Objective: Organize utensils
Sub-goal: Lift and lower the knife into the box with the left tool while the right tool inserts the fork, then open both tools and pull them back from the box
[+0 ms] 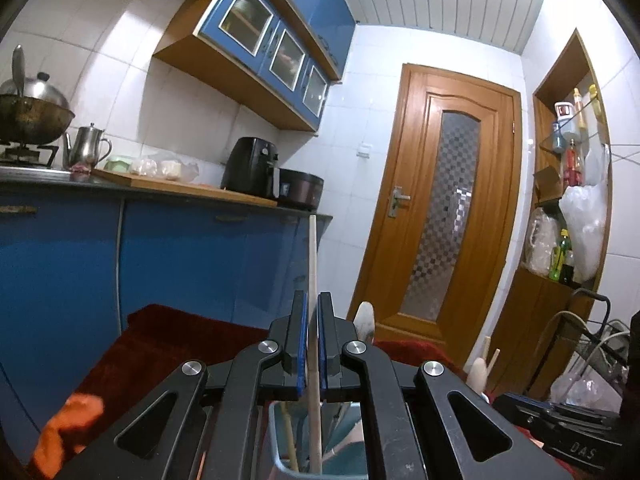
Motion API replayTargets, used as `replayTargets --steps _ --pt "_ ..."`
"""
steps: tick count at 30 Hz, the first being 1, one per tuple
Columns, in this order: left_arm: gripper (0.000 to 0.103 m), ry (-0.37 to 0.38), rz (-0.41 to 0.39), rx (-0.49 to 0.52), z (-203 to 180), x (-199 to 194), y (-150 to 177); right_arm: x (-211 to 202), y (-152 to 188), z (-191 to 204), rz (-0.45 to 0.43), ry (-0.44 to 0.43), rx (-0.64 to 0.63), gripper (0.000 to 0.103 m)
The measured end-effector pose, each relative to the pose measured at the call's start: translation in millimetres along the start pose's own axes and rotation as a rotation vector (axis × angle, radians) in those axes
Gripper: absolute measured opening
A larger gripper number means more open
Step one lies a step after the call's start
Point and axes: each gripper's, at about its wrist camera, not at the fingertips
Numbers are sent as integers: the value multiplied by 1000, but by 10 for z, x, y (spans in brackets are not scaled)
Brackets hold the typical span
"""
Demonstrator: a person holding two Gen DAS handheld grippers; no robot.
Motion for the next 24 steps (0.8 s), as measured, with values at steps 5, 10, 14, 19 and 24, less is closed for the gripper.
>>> replayTargets --steps 5,10,14,19,24 --pt "7 12 35 -11 24 -92 6 -78 -11 -23 -1 -32 24 20" --pt "7 22 58 -10 32 -252 -18 -222 -20 18 -23 -55 26 21" --pt "7 30 81 -5 28 -415 -53 -375 -31 58 -42 -75 28 21" --pt "7 37 108 13 9 -656 -122 -604 -4 151 -60 -99 22 22" --pt "7 44 128 23 -32 -908 -151 -822 51 237 -69 -115 9 22"
Point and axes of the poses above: each gripper's, at about its wrist camera, not at the fingertips, and x roughly the way its jaws point, z to its left, y to its underside, and after that the axes turned 12 degrees about x, right-handed
